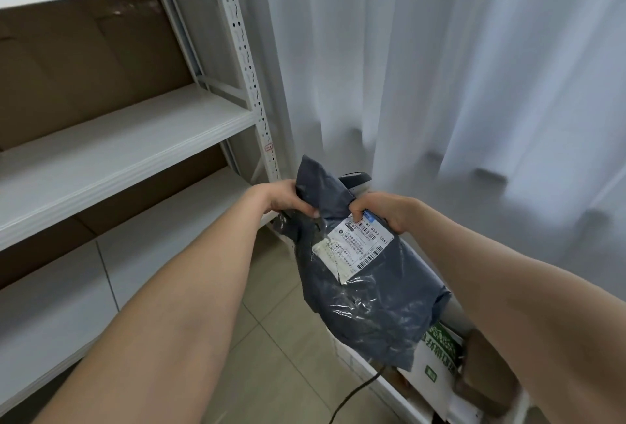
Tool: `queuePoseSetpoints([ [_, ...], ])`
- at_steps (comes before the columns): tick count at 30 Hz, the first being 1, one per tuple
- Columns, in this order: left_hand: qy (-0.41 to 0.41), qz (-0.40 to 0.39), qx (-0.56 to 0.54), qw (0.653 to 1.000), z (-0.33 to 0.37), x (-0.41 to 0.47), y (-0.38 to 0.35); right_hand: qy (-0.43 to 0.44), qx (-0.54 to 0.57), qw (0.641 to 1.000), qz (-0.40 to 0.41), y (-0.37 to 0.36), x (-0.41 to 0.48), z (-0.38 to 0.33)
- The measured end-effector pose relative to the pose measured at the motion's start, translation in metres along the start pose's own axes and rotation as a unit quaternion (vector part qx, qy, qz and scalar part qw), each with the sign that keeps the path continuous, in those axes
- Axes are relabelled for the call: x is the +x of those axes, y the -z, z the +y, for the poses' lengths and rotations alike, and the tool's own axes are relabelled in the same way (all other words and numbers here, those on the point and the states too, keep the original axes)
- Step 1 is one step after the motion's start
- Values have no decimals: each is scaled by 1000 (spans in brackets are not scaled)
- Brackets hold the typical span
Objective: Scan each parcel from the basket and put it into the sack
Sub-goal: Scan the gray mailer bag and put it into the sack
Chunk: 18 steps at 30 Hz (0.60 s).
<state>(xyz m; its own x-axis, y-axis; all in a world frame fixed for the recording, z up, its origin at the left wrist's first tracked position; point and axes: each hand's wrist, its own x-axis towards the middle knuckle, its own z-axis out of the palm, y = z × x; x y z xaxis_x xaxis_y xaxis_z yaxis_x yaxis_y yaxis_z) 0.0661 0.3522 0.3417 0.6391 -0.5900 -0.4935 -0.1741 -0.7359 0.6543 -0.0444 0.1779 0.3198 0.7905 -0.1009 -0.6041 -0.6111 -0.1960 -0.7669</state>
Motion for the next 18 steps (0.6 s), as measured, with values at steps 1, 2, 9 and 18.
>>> queuePoseSetpoints([
  [1,8,24,3,1000,-4,1,0,9,10,1000,18,-1,3,1],
  [2,14,54,1,998,-9,2,1,19,28,999,40,-2,6,3],
  [9,31,179,-64,981,-24,2,4,77,111,970,204,-3,25,12],
  [18,53,158,-111,980,-28,-10,-8,99,58,950,289,-10,28,14],
])
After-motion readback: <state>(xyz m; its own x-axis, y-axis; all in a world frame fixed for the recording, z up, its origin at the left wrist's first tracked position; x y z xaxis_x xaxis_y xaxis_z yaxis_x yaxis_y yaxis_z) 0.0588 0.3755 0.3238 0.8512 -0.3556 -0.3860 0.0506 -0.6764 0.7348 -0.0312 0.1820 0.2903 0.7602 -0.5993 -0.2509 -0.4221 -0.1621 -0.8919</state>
